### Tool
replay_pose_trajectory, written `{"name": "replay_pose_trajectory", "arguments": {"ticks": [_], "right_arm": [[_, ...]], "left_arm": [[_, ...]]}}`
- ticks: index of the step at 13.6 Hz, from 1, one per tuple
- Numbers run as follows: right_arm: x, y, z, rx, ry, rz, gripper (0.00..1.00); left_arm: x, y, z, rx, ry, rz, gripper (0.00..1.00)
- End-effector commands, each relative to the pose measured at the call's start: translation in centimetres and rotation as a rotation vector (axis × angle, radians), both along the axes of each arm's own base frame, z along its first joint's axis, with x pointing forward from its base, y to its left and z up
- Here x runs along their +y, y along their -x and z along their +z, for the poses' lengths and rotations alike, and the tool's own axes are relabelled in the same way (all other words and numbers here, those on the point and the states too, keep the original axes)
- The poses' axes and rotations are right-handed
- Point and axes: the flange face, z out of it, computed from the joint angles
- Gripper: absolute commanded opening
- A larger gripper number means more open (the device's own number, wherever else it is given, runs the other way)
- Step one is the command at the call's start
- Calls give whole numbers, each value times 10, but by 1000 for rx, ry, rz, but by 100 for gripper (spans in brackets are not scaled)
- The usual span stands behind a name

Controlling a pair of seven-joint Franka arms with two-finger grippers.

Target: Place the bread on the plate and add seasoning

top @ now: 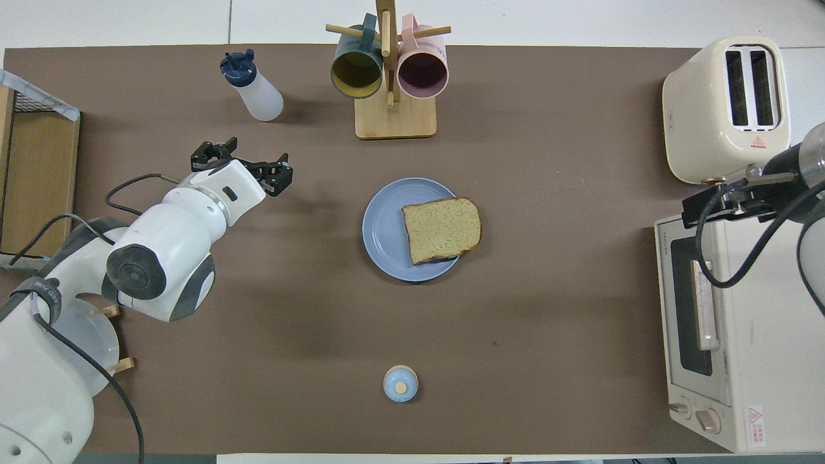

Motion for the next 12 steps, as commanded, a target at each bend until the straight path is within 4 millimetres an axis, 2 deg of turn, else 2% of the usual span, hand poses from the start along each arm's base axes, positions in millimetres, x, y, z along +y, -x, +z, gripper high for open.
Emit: {"name": "replay_pose_trajectory", "arguments": {"ticks": [1,5,7,8,9,11,12], "right_arm": [[-3,5,0,2,-23,13,100],[-3,6,1,1,-23,13,100],[-3,5,0,2,-23,13,100],[-3,6,1,1,-23,13,100],[-3,5,0,2,-23,13,100],[-3,5,0,2,-23,13,100],[-3,6,1,1,-23,13,100]], "left_arm": [[-22,-2,38,72,-66,42,100],[-27,-23,107,224,-112,138,100],[-14,-30,150,304,-92,139,100],[-2,-33,177,348,-103,114,100],[26,-41,199,385,-112,111,100],[68,-43,213,457,-146,103,100],[93,-37,224,481,-153,128,100]]}}
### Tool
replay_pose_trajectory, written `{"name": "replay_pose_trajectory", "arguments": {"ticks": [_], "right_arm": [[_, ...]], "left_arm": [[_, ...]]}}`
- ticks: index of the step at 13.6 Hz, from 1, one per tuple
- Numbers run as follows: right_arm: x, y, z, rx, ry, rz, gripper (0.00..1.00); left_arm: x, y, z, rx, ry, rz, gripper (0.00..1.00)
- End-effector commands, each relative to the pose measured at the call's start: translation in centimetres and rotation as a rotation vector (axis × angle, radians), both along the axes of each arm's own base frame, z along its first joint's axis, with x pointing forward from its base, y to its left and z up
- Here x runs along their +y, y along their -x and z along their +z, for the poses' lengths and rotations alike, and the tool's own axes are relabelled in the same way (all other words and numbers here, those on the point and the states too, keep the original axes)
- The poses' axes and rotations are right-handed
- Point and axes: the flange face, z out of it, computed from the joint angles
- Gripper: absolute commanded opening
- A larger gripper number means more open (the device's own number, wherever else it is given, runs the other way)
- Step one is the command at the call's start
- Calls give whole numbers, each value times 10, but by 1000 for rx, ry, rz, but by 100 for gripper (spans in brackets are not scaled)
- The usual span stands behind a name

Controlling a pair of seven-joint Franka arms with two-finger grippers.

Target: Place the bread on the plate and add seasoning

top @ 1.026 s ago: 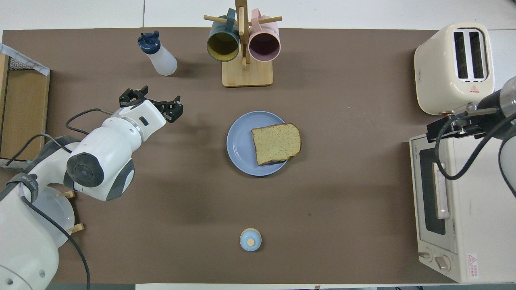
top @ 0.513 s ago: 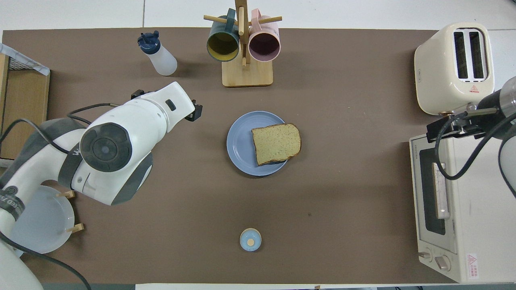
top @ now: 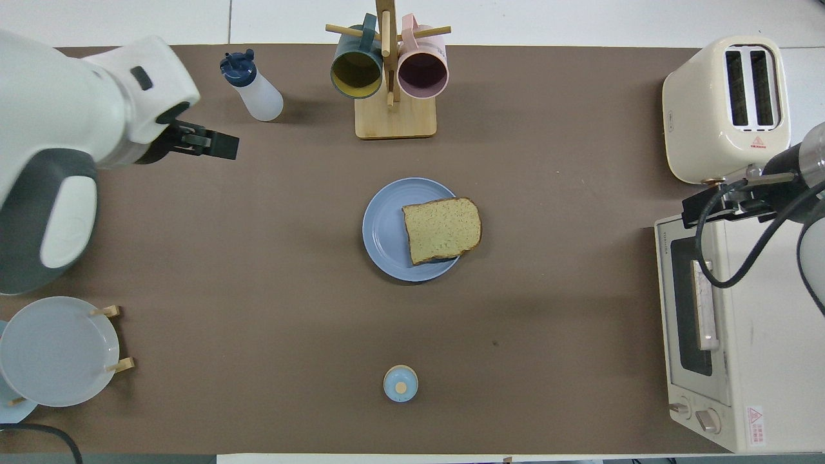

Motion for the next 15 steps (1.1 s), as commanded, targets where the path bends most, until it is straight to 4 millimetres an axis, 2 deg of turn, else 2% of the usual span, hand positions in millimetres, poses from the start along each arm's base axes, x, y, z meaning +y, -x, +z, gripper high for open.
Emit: {"name": "replay_pose_trajectory", "arguments": {"ticks": [1,3,5,7,9,11,13,15], "right_arm": [[-3,5,0,2,-23,13,100],[-3,5,0,2,-23,13,100],[-3,6,1,1,-23,13,100],[-3,5,0,2,-23,13,100],[-3,5,0,2,-23,13,100],[-3,5,0,2,-23,13,100],[-3,5,0,2,-23,13,100],[-3,5,0,2,-23,13,100]], "left_arm": [[51,14,25,75,-8,29,100],[86,31,35,143,-22,91,100],[105,46,33,219,-35,120,100],[120,57,23,262,-40,147,100],[121,69,6,291,-37,151,100],[116,67,7,282,2,152,100],[109,54,30,268,36,149,100],[110,50,44,274,54,154,100]]}}
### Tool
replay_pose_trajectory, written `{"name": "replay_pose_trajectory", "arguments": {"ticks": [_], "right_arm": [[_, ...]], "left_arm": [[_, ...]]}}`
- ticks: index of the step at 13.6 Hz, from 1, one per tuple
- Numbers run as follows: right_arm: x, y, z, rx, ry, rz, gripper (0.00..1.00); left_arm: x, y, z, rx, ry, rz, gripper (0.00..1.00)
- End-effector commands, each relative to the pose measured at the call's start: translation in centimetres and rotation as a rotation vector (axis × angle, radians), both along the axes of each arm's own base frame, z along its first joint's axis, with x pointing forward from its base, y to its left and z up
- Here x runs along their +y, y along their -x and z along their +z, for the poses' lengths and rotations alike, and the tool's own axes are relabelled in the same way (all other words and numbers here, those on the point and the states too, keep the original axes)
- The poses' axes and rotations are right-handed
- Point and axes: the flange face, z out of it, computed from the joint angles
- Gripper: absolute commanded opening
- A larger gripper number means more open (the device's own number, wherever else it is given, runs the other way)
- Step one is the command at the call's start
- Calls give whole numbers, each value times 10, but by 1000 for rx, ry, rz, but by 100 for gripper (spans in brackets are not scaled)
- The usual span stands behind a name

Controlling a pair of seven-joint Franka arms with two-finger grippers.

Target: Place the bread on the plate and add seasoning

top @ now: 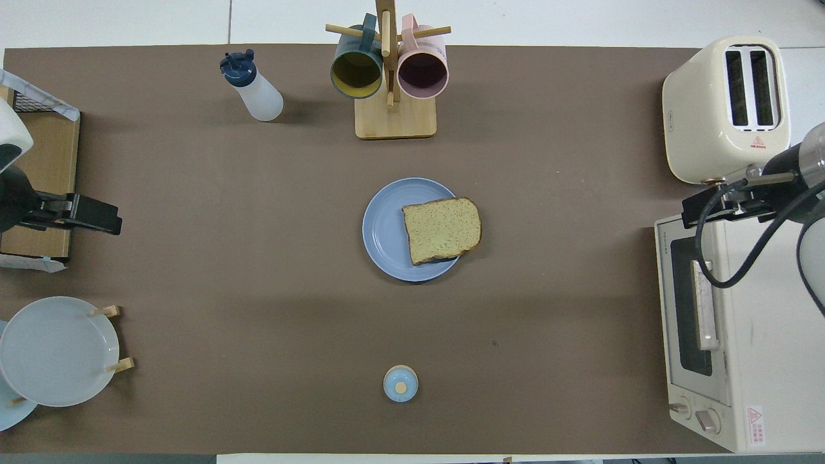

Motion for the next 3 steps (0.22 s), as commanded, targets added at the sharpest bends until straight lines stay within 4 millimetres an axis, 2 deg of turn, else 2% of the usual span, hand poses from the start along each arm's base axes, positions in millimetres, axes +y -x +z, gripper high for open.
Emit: {"name": "replay_pose_trajectory", "arguments": {"ticks": [1,3], "right_arm": [[-3,6,1,1,-23,13,100],[-3,5,0,2,-23,13,100]], "left_arm": [[2,-5,15,4,36,16,100],[3,-5,15,-3,35,16,100]]}}
